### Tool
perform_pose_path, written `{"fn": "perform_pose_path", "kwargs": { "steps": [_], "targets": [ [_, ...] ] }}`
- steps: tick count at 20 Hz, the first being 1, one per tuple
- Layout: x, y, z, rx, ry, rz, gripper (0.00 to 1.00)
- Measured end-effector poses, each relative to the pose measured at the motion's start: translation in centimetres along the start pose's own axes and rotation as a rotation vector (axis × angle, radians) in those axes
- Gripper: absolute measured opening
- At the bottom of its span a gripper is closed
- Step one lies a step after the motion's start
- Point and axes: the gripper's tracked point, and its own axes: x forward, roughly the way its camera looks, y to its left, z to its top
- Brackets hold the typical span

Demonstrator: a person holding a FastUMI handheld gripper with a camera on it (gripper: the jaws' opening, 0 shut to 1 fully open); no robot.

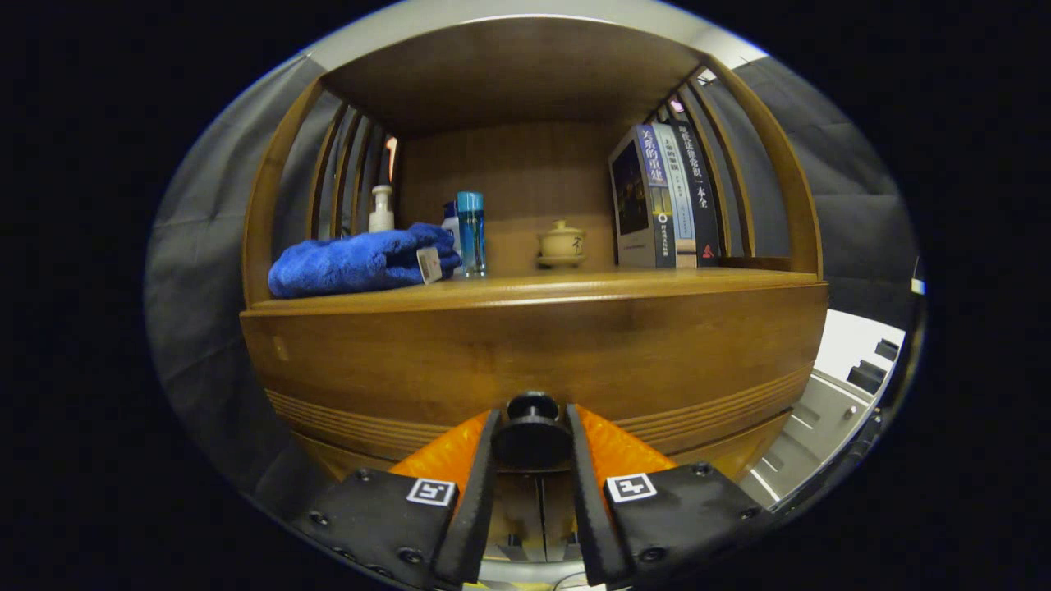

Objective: Pull open the drawer, take out the items inside it, and place them on the countertop above the cabinet.

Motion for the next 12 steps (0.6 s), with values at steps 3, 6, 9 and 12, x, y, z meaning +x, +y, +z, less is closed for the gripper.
{"fn": "perform_pose_path", "kwargs": {
  "steps": [3, 6, 9, 12],
  "targets": [
    [-0.6, -0.1, -0.2, 0.004, 0.021, -0.003, 0.38],
    [-2.2, -0.1, -0.4, 0.011, 0.043, 0.013, 0.38],
    [-5.4, -0.1, -0.7, 0.010, 0.045, 0.023, 0.38],
    [-9.1, 0.0, -1.2, 0.011, 0.059, 0.043, 0.37]
  ]
}}
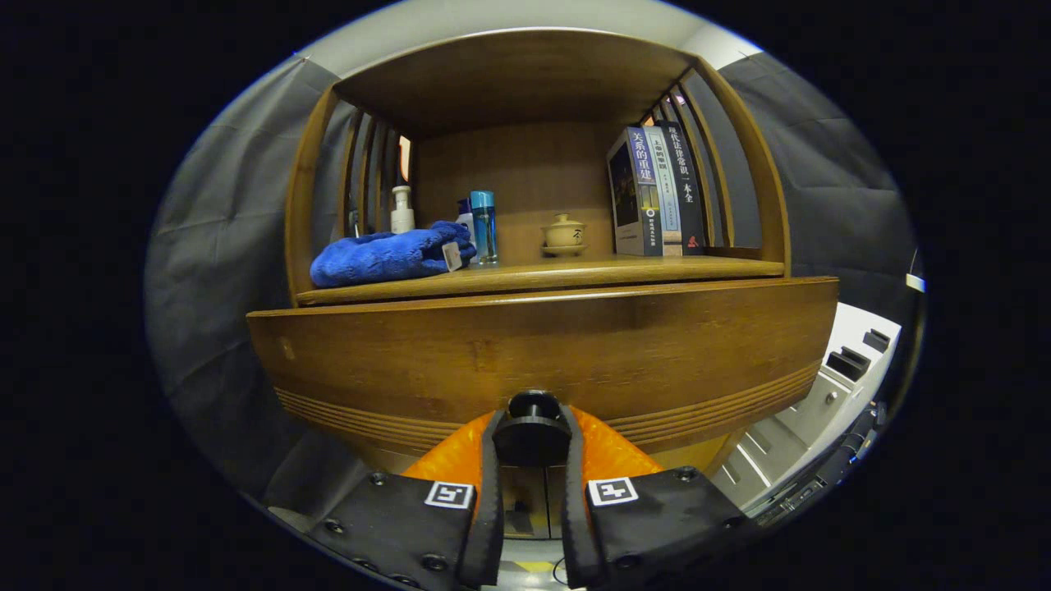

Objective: Pull open the drawer, take out the items inside it, and place them on the countertop above the cabinet.

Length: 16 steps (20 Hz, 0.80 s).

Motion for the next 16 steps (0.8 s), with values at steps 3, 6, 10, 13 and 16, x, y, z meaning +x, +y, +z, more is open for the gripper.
{"fn": "perform_pose_path", "kwargs": {
  "steps": [3, 6, 10, 13, 16],
  "targets": [
    [-3.4, 0.2, -0.5, -0.014, 0.005, 0.001, 0.37],
    [-6.2, 0.3, -1.2, -0.032, 0.016, 0.001, 0.37],
    [-8.7, 0.2, -2.1, -0.028, 0.048, 0.000, 0.37],
    [-9.9, 0.2, -2.3, -0.021, 0.069, 0.003, 0.37],
    [-11.5, 0.3, -3.3, 0.021, 0.112, -0.003, 0.37]
  ]
}}
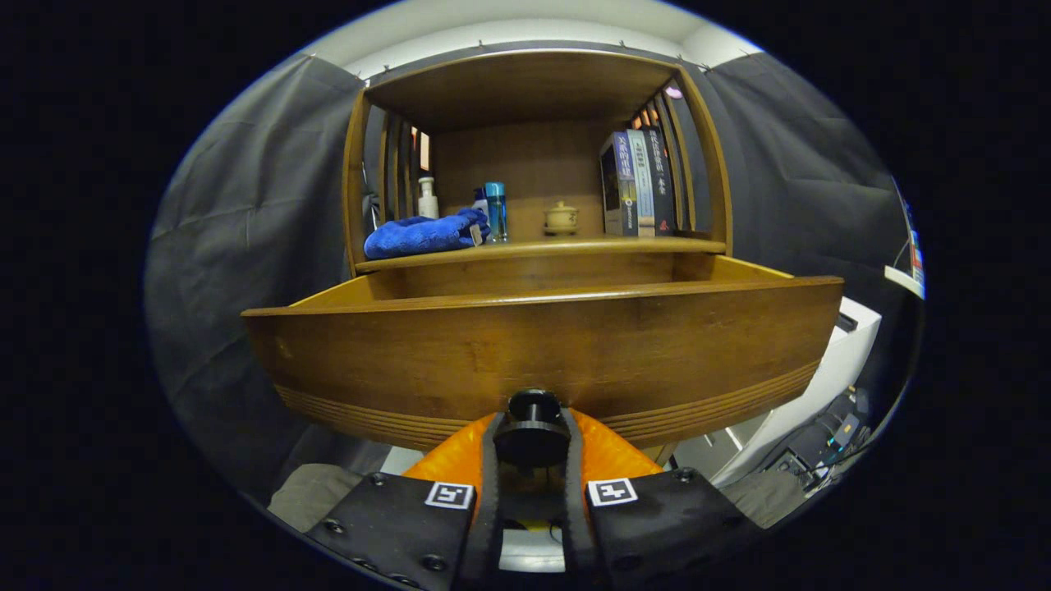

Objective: Pull open the drawer, take out the items inside it, and place them on the countertop above the cabinet.

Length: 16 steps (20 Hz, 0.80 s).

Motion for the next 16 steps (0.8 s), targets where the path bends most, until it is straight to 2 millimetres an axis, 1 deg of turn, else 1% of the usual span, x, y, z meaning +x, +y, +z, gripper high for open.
{"fn": "perform_pose_path", "kwargs": {
  "steps": [2, 3, 4, 5, 6, 9, 11, 12, 13, 15, 16],
  "targets": [
    [-0.5, -0.2, -0.9, -0.015, 0.024, -0.003, 0.37],
    [-0.5, -0.2, -0.6, -0.008, 0.009, -0.003, 0.37],
    [-0.5, -0.1, -1.1, -0.008, 0.023, -0.003, 0.37],
    [-0.6, 0.0, -0.7, -0.028, 0.012, -0.001, 0.37],
    [-0.5, -0.1, -0.9, -0.041, 0.015, -0.006, 0.38],
    [-0.7, 0.2, -0.5, -0.059, -0.007, -0.004, 0.64],
    [-1.5, 0.5, 0.1, -0.072, -0.025, 0.009, 0.82],
    [-2.2, 0.7, 1.0, -0.069, -0.055, 0.016, 0.91],
    [-3.9, 1.0, 2.8, -0.064, -0.098, 0.029, 1.00],
    [-5.7, 1.7, 8.5, -0.046, -0.211, 0.054, 1.00],
    [-6.1, 2.2, 11.7, -0.058, -0.235, 0.066, 0.99]
  ]
}}
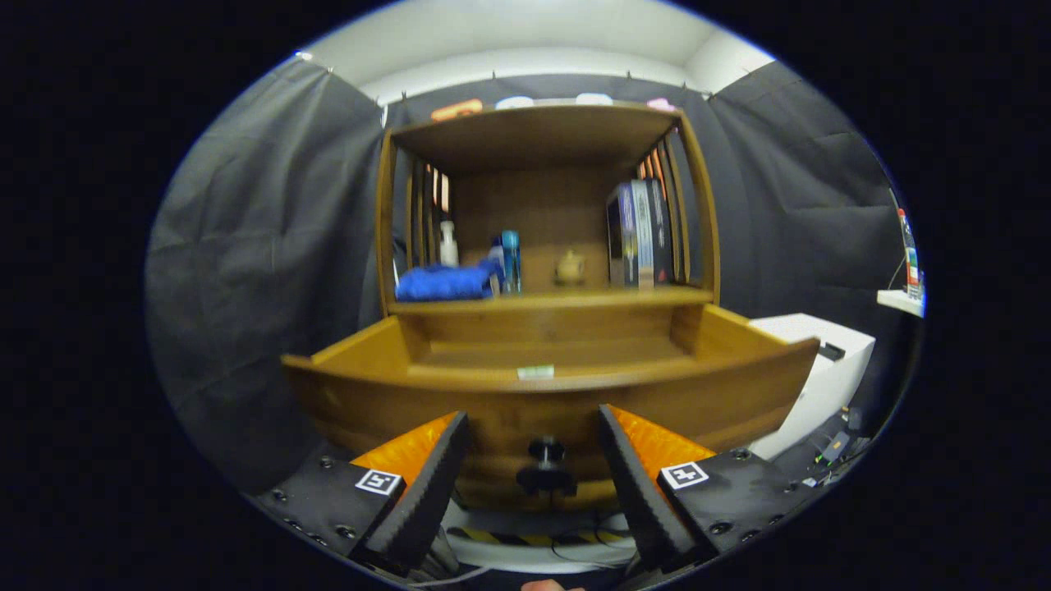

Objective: Pull open the drawer, take out the items inside it, and place them on the countertop above the cabinet.

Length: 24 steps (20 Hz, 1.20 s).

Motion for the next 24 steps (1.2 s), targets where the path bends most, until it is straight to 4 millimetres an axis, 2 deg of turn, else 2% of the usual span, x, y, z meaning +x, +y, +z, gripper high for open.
{"fn": "perform_pose_path", "kwargs": {
  "steps": [2, 5, 6, 7, 9, 11, 12, 15, 18, 21, 24],
  "targets": [
    [1.4, 0.6, 3.7, -0.053, 0.087, 0.020, 0.99],
    [5.9, 3.0, 9.7, -0.085, 0.111, 0.084, 0.98],
    [7.8, 2.6, 10.5, -0.114, 0.142, 0.085, 0.98],
    [9.8, 2.3, 10.0, -0.134, 0.189, 0.086, 0.98],
    [14.2, 1.4, 7.4, -0.123, 0.317, 0.074, 0.98],
    [17.3, -0.4, 2.9, -0.097, 0.484, 0.038, 0.98],
    [18.1, -1.2, 0.7, -0.083, 0.564, 0.016, 0.98],
    [18.6, -1.6, -5.0, -0.040, 0.763, -0.014, 0.99],
    [17.9, -1.2, -9.4, -0.025, 0.901, -0.003, 0.99],
    [16.4, -0.6, -12.1, -0.037, 1.026, 0.025, 0.99],
    [16.0, -1.7, -13.9, -0.070, 1.111, -0.025, 0.95]
  ]
}}
